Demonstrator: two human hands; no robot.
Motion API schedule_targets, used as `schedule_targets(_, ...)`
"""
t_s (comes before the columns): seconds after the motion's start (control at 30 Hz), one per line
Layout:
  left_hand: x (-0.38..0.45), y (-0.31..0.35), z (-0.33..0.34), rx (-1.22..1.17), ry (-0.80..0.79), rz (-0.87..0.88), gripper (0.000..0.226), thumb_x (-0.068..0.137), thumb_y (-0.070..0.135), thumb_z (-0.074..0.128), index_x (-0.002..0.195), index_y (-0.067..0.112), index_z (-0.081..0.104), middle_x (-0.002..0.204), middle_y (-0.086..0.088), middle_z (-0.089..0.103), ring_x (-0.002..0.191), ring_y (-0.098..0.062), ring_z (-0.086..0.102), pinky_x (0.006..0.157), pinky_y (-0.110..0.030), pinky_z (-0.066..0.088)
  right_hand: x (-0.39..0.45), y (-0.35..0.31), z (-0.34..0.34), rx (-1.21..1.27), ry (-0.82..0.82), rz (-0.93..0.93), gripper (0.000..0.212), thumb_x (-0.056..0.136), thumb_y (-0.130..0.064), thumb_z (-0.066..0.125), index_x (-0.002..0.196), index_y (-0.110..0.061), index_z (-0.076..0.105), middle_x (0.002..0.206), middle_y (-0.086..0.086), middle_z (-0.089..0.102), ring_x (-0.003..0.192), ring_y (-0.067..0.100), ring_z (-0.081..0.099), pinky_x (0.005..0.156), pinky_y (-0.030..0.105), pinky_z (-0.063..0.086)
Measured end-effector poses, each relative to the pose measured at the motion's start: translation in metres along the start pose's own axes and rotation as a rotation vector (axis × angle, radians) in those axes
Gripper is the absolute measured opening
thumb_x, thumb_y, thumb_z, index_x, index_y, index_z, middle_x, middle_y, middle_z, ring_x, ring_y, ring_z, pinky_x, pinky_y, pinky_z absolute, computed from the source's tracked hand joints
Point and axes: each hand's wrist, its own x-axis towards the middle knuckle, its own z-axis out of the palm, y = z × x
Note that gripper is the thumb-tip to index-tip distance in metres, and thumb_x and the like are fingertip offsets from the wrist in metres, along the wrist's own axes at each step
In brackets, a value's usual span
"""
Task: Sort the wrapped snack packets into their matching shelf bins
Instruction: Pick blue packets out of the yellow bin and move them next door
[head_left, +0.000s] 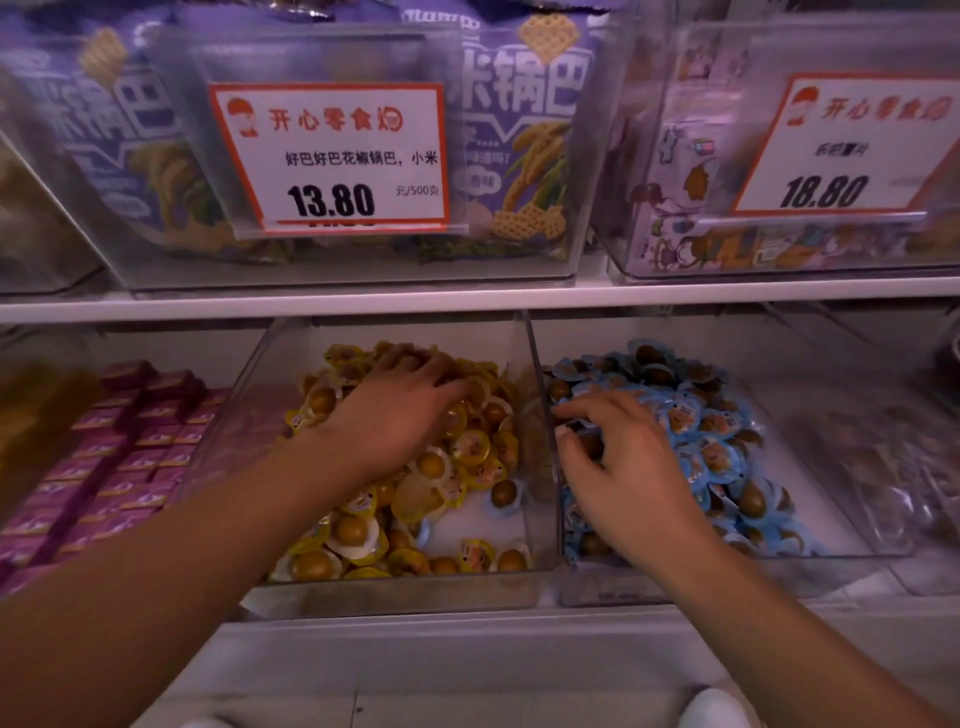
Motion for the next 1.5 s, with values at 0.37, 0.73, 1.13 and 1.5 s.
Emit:
schedule_targets(0.37, -0.017, 0.068, 0.0, -0.133, -0.294, 0.126, 0.057, 0.084, 0.065, 0.056, 0.126, 0.027, 0.049, 0.117, -0.001, 0.061, 0.108, -0.025, 0.055, 0.092, -0.038, 0.039, -0.001, -0.001, 0.0, 0.022, 0.034, -0.02, 0.02, 0.092, -0.023, 0.06, 0.109, -0.017, 0.069, 0.11, -0.003, 0.059, 0.108, 0.013, 0.051, 0.088, 0.02, 0.036)
schedule_targets(0.73, -0.017, 0.079, 0.005, -0.154, -0.236, 0.056, 0.043, 0.077, 0.028, 0.061, 0.119, 0.026, 0.054, 0.113, -0.006, 0.053, 0.105, -0.03, 0.053, 0.094, -0.042, 0.036, -0.001, -0.001, 0.001, 0.025, 0.036, -0.029, 0.022, 0.093, -0.025, 0.058, 0.11, -0.018, 0.069, 0.109, -0.008, 0.052, 0.101, 0.011, 0.054, 0.083, 0.022, 0.043)
schedule_targets(1.13, -0.029, 0.065, -0.001, -0.019, -0.232, 0.031, 0.038, 0.083, 0.043, 0.054, 0.116, 0.023, 0.059, 0.114, -0.003, 0.054, 0.108, -0.028, 0.051, 0.096, -0.042, 0.028, -0.006, -0.006, -0.002, 0.026, 0.041, -0.058, 0.022, 0.094, -0.022, 0.057, 0.112, -0.016, 0.068, 0.114, -0.004, 0.054, 0.105, 0.012, 0.053, 0.09, 0.034, 0.051)
schedule_targets(1.5, -0.021, 0.067, -0.018, -0.125, -0.093, -0.001, 0.03, 0.094, 0.045, 0.047, 0.112, 0.028, 0.064, 0.109, 0.006, 0.061, 0.106, -0.017, 0.054, 0.109, -0.042, 0.03, -0.002, -0.002, -0.002, 0.046, 0.062, -0.076, 0.019, 0.094, -0.019, 0.059, 0.109, -0.016, 0.07, 0.111, -0.007, 0.054, 0.099, 0.004, 0.052, 0.09, 0.022, 0.046)
